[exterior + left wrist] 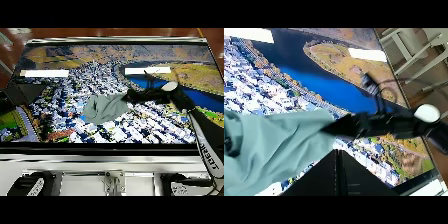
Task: Fold the shirts.
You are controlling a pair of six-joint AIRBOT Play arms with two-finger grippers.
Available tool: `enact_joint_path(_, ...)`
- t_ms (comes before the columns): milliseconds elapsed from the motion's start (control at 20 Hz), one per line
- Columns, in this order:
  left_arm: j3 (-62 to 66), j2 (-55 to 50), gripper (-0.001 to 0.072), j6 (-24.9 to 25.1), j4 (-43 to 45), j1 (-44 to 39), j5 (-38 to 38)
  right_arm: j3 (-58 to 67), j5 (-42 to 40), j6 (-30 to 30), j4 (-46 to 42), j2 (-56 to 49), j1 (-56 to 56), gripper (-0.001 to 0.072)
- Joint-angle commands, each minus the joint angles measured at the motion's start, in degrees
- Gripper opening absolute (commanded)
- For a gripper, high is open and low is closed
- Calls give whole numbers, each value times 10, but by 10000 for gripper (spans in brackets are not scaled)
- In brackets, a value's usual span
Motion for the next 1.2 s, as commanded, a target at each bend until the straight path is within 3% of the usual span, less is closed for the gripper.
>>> enact_joint_path(0,0,-2,34,1,0,0,0,110,47,23,19,12,-81,61)
enact_joint_path(250,0,-4,34,1,2,0,-1,179,78,76,-51,12,-256,61)
enact_joint_path(450,-3,-5,34,0,19,0,-1,181,119,87,-107,12,-401,61)
enact_joint_path(800,-5,-4,34,-22,19,0,-52,181,162,146,-310,12,-583,62)
enact_joint_path(1150,-5,-18,34,-25,20,0,-52,165,299,162,-444,12,-727,61)
